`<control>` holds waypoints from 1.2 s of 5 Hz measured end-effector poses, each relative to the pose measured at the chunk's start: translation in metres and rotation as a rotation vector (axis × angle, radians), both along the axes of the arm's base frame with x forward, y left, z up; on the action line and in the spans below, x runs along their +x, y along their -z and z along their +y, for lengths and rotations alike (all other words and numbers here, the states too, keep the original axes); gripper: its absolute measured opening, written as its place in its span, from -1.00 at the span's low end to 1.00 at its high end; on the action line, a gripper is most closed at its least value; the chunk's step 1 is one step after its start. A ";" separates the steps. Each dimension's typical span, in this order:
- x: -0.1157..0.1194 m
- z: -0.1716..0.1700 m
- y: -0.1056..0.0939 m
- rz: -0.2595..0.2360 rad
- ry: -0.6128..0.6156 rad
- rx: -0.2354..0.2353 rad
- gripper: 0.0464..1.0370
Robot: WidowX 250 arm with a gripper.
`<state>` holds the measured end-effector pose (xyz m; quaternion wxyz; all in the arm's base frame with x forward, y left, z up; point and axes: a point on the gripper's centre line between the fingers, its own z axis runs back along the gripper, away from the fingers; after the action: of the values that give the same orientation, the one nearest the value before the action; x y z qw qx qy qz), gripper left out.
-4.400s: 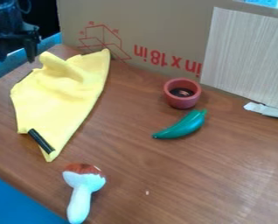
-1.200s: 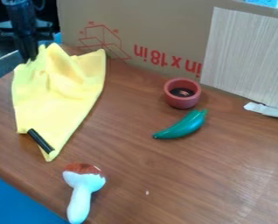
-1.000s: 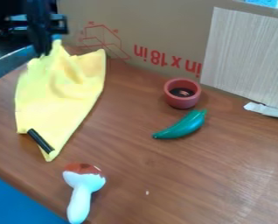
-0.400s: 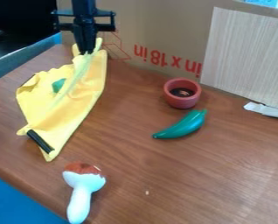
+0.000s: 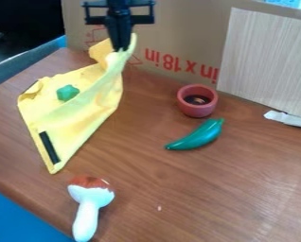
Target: Unfold the cloth from left to right
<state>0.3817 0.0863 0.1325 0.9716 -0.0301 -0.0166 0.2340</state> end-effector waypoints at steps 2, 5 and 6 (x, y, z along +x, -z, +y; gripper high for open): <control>0.010 -0.032 0.001 -0.013 -0.057 -0.009 -0.98; 0.025 -0.089 0.034 -0.015 -0.078 0.050 -0.65; 0.020 -0.096 0.048 -0.013 -0.062 0.081 -0.12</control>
<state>0.4017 -0.0097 0.0840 0.9642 0.0084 -0.0333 0.2629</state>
